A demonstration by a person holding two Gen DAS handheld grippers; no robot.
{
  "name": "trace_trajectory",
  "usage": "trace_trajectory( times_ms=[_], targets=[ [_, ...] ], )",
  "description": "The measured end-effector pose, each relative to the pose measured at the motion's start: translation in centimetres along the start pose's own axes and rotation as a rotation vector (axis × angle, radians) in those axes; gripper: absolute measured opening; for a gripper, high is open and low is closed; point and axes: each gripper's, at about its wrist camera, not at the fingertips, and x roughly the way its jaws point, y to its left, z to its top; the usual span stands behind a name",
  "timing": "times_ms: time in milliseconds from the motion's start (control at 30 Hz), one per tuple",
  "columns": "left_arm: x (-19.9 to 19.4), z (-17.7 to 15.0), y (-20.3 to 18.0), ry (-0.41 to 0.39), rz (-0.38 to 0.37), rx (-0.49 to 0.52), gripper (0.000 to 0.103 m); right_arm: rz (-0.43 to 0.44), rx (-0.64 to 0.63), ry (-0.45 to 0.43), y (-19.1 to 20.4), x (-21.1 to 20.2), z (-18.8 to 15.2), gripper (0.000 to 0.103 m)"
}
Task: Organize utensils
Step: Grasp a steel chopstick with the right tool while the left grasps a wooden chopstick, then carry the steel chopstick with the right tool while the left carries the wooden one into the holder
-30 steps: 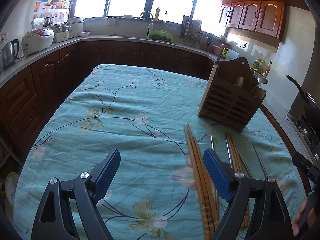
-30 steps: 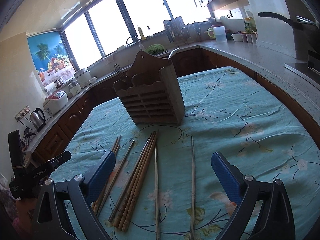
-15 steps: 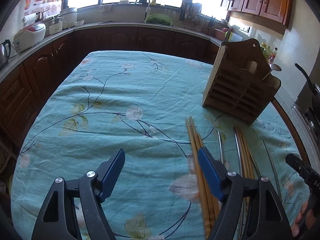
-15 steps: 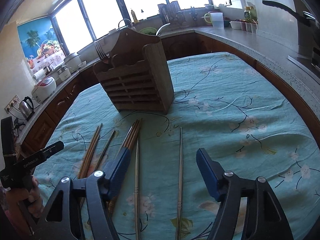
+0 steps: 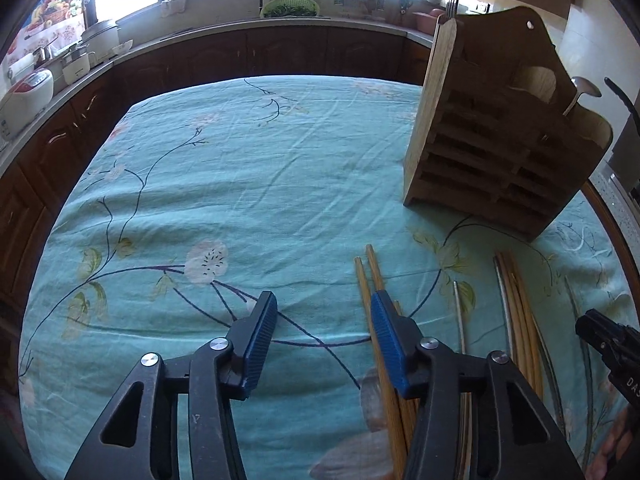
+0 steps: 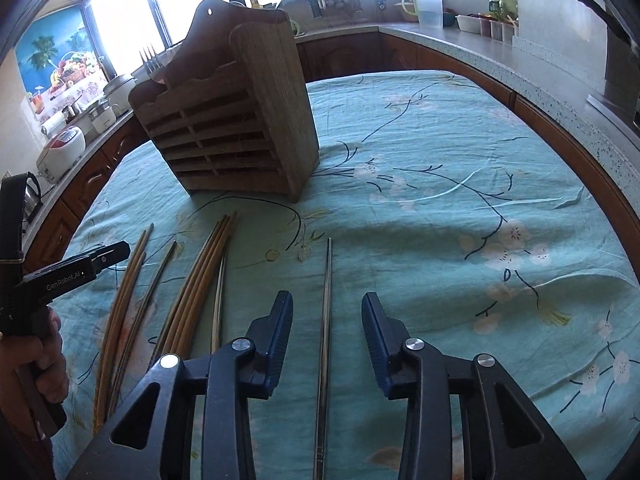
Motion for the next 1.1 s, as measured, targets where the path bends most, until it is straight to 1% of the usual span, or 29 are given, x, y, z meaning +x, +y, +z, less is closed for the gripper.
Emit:
trace_trajectory(
  times_ms=[33, 133, 200, 233, 267, 300, 333, 367, 400, 433, 467, 533, 600, 700, 933, 1100],
  targets=[
    [0.2, 0.1, 0.0, -0.008, -0.014, -0.002, 0.044, -0.007, -0.004, 0.002, 0.0, 0.2, 0.1, 0.028],
    [0.9, 0.3, -0.5, -0.008, -0.004, 0.018, 0.043, -0.031, -0.038, 0.011, 0.3, 0.6, 0.5, 0.025],
    [1.1, 0.3, -1.4, -0.008, 0.036, 0.068, 0.042, -0.042, -0.065, 0.018, 0.7, 0.9, 0.8, 0.025],
    [1.2, 0.3, -1.8, -0.013, 0.043, 0.09, 0.038, -0.047, -0.081, 0.019, 0.9, 1.1, 1.0, 0.025],
    [1.2, 0.3, -2.1, -0.013, 0.036, 0.099, 0.033, -0.052, -0.095, 0.019, 1.1, 1.3, 1.1, 0.025],
    [1.4, 0.4, -2.3, -0.009, 0.03, 0.105, 0.031, -0.056, -0.104, 0.018, 1.2, 1.4, 1.3, 0.024],
    [1.4, 0.4, -2.4, -0.006, 0.023, 0.112, 0.026, -0.063, -0.113, 0.018, 1.3, 1.6, 1.4, 0.022],
    [1.5, 0.5, -2.4, -0.004, 0.013, 0.12, 0.021, -0.071, -0.122, 0.018, 1.5, 1.7, 1.5, 0.018],
    [1.5, 0.5, -2.4, -0.004, 0.004, 0.127, 0.018, -0.076, -0.129, 0.018, 1.6, 1.8, 1.6, 0.013],
    [1.5, 0.5, -2.5, -0.005, 0.002, 0.133, 0.01, -0.075, -0.132, 0.019, 1.6, 1.8, 1.6, 0.009],
    [1.4, 0.5, -2.4, -0.003, -0.002, 0.136, 0.006, -0.073, -0.132, 0.019, 1.6, 1.8, 1.6, 0.006],
    [1.1, 0.4, -2.1, 0.004, -0.023, 0.123, 0.004, -0.06, -0.118, 0.023, 1.4, 1.8, 1.8, 0.005],
    [0.5, 0.3, -1.4, 0.013, -0.066, 0.083, 0.003, -0.021, -0.086, 0.019, 1.1, 1.3, 1.8, 0.005],
    [-1.3, 0.0, -0.2, -0.007, -0.107, 0.039, 0.003, 0.01, -0.062, -0.022, 1.1, -0.6, 1.9, 0.004],
    [-7.7, -0.3, 1.3, -0.11, -0.18, -0.003, 0.003, 0.086, -0.019, -0.111, 1.1, -5.4, 2.9, 0.004],
    [-12.4, -0.8, 2.1, -0.193, -0.218, -0.013, 0.003, 0.114, -0.01, -0.187, 1.4, -8.7, 3.6, 0.004]
  ],
)
